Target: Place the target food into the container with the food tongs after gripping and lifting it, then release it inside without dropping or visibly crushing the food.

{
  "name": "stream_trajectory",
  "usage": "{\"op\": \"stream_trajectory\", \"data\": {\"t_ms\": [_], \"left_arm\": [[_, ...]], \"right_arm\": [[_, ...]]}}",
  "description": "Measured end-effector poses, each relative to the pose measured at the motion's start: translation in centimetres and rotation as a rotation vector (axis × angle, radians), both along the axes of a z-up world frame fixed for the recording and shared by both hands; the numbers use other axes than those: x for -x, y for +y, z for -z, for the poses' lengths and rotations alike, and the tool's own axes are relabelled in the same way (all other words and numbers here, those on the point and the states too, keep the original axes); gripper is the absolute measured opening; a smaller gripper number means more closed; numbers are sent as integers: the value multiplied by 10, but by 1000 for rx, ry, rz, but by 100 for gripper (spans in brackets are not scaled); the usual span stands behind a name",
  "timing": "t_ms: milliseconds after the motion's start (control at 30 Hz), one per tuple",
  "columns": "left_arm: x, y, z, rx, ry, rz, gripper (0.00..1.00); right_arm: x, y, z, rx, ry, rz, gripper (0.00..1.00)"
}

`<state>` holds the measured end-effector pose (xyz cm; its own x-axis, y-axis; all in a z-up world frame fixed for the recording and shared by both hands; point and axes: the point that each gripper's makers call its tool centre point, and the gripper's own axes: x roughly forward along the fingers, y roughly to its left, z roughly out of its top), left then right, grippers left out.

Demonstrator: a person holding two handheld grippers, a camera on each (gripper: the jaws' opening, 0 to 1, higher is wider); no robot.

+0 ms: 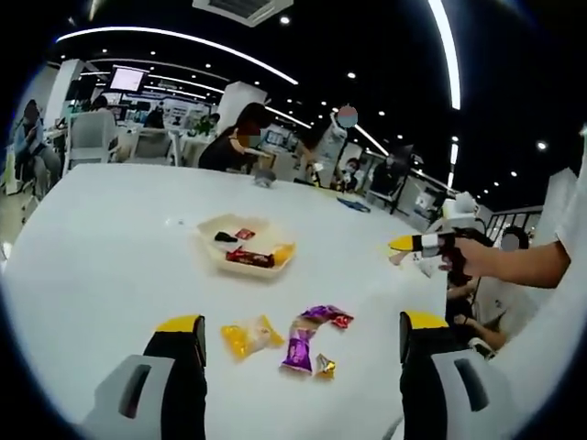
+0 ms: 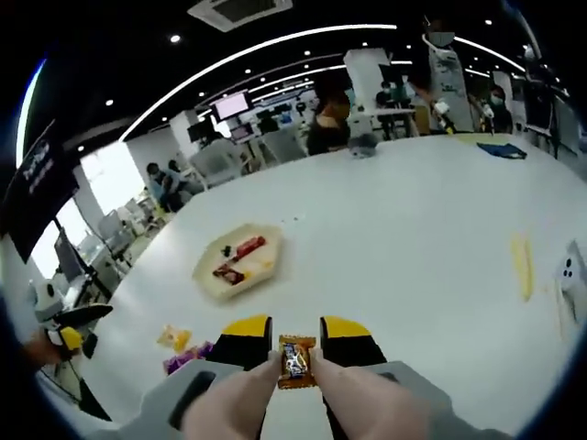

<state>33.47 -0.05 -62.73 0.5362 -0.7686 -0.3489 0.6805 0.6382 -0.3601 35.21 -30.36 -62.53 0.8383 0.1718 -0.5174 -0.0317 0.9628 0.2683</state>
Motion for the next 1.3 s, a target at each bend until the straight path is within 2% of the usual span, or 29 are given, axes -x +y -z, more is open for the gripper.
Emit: {"op": "stream_trajectory", "data": {"t_ms": [167,300,433,567,600,633,767,800,833,933,1033,1200,1300], "left_arm": [[7,7,-1,-7,-7,6,85],[0,18,-2,11,-9,-44,86],[3,21,5,-8,-1,-44,85],[3,26,2,4,-9,-58,86],[-1,30,4,-7,-17,-84,85],[-2,32,5,-11,-14,-104,85],[7,26,5,21,-5,-104,86],[10,24,7,11,-6,-94,86],[14,23,12,-35,-19,-67,86],[16,23,13,-59,-26,-56,87],[12,24,1,-68,-72,-66,88],[9,21,0,-95,-91,-66,88],[12,19,8,-167,-111,-17,88]], "right_arm": [[-15,20,-13,1,-22,-45,20],[-34,32,-33,-6,-58,-78,20],[-51,45,-54,4,-95,-120,20],[-65,54,-69,8,-119,-151,20],[-75,59,-77,15,-128,-167,20],[-77,60,-79,12,-127,-174,20],[-98,72,-99,41,-156,-217,20],[-102,75,-103,47,-165,-223,20],[-105,78,-105,54,-167,-233,20],[-115,90,-114,76,-184,-259,20],[-131,95,-124,82,-193,-271,20],[-143,107,-129,105,-182,-296,20],[-149,118,-131,127,-179,-306,20]]}}
